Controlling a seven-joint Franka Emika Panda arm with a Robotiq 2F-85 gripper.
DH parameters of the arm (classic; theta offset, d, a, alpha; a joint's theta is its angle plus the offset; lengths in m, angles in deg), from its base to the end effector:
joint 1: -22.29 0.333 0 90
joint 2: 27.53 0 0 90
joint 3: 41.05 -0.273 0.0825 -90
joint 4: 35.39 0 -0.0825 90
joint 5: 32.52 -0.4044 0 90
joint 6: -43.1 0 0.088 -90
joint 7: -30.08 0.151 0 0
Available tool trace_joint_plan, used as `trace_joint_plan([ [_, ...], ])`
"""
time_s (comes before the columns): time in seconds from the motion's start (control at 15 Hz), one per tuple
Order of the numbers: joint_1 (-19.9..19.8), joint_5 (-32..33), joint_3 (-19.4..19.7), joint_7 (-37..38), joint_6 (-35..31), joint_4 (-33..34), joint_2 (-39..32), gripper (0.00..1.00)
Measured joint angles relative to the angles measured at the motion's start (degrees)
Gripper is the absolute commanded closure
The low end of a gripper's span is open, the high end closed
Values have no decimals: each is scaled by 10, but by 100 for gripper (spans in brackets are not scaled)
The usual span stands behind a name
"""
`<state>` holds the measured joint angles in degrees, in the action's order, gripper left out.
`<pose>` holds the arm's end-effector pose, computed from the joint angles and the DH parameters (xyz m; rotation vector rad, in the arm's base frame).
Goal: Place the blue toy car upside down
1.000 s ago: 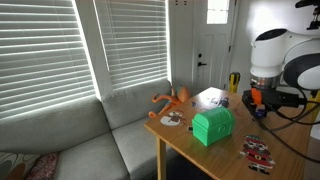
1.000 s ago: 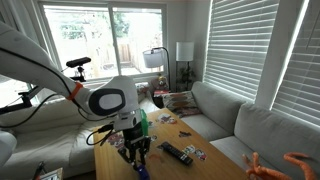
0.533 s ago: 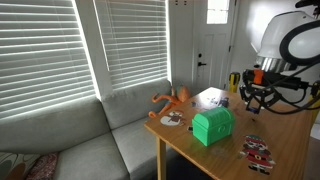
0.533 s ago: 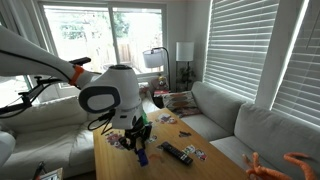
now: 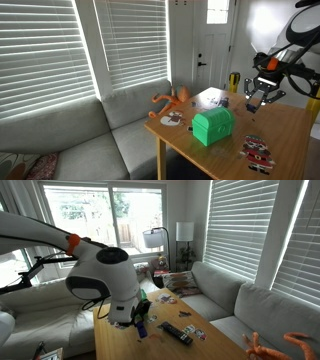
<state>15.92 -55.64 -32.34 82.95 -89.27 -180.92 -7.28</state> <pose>0.4594 -0.0970 0.3152 -2.0777 1.8168 0.0203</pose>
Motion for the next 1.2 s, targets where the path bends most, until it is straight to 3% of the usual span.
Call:
trace_joint_plan([
  [0.13, 0, -2, 1, -3, 1, 0, 1, 64],
  [0.2, 1, -3, 1, -3, 1, 0, 1, 89],
  [0.4, -2, -8, -1, -4, 1, 0, 0, 89],
  [0.67, -2, -124, 23, -69, 10, -10, 0, 89],
  [0.87, -11, -206, 52, -123, 60, -20, 0, 89],
  [1.2, -58, -267, 79, -151, 167, -30, -1, 89],
])
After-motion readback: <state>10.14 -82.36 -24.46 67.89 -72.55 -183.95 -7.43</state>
